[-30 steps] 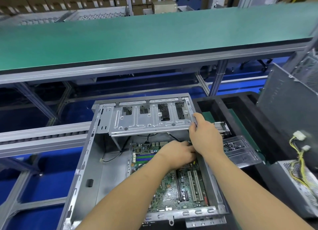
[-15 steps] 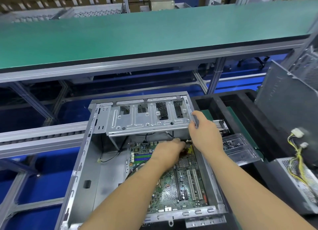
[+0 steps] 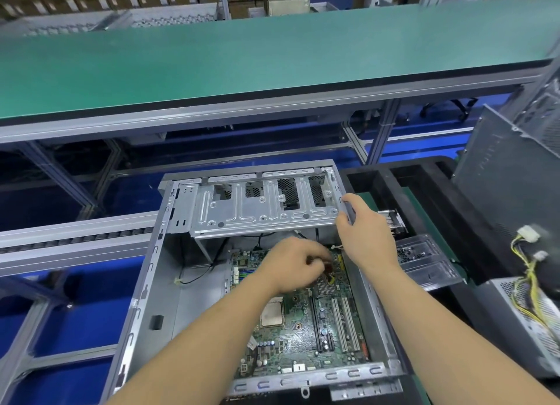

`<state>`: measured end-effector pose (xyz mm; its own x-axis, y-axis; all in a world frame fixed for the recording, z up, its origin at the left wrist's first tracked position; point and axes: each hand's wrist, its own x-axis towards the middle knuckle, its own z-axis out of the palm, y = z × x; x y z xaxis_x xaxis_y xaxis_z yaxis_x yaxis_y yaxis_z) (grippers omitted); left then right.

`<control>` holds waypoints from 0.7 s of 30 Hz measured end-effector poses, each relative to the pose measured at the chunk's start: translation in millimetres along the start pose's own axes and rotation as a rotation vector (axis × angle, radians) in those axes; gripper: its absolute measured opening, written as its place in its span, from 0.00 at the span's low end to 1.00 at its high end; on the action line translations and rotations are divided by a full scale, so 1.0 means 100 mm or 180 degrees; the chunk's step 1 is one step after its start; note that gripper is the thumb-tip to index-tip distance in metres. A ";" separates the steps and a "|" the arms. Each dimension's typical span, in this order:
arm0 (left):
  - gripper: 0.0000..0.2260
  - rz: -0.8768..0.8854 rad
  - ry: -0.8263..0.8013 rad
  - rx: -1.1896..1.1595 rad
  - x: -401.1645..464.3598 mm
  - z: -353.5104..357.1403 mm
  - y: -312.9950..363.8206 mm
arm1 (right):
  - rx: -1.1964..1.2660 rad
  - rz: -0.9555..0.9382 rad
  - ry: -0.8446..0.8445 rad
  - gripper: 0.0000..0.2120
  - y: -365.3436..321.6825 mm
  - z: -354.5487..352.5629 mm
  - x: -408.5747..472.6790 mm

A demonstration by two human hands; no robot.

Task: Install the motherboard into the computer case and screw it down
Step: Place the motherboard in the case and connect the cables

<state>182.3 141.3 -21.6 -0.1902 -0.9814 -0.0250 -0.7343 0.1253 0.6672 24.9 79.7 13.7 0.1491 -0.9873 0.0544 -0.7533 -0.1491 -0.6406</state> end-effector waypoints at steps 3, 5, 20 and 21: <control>0.12 -0.0861 0.0523 -0.1058 -0.12 -0.23 -0.10 | -0.0055 -0.0026 -0.0015 0.17 0.00 0.01 0.01; 0.11 -0.1010 0.0418 -0.0385 -0.21 -0.32 -0.20 | -0.0089 -0.0049 -0.0015 0.17 0.00 0.01 0.01; 0.11 -0.1500 -0.0139 0.0104 -0.69 -0.41 -0.50 | -0.1290 -0.0538 0.0456 0.12 -0.08 0.03 -0.05; 0.10 -0.1471 0.0155 -0.0339 -0.72 -0.43 -0.47 | -0.1452 -0.0597 0.0511 0.11 -0.09 0.02 -0.05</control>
<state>258.6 199.8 -19.0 0.1734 -0.9368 -0.3038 -0.6634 -0.3391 0.6670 32.7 85.8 17.8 0.2351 -0.9320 0.2760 -0.9311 -0.2974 -0.2113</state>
